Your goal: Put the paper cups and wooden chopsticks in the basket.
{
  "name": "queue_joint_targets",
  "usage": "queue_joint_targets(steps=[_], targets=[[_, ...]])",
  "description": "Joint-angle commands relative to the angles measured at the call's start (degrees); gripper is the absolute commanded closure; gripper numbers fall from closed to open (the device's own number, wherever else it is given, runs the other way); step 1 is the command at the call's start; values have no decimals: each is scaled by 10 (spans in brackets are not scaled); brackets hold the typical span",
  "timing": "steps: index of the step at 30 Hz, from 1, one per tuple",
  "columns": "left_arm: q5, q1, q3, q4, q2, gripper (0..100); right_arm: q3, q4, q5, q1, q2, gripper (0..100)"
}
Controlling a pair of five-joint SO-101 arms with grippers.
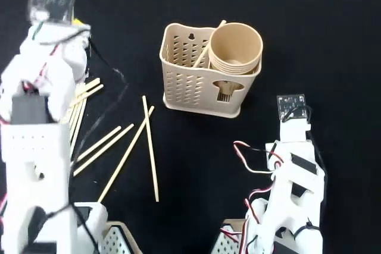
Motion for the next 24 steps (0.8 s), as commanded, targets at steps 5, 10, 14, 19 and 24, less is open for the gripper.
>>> queue_joint_targets(steps=[5, 10, 14, 19, 24], targets=[[33, 124, 220, -432, -156, 971, -9, -7, -6, 3, -12, 980], [33, 206, 171, -495, -137, 971, -9, -7, -6, 3, -12, 980], [38, 260, 109, -485, -86, 971, -9, -7, -6, 3, -12, 980], [103, 268, 73, -408, -21, 971, -9, -7, -6, 3, -12, 980], [147, 245, 74, -408, 54, 971, -9, -7, -6, 3, -12, 980]])
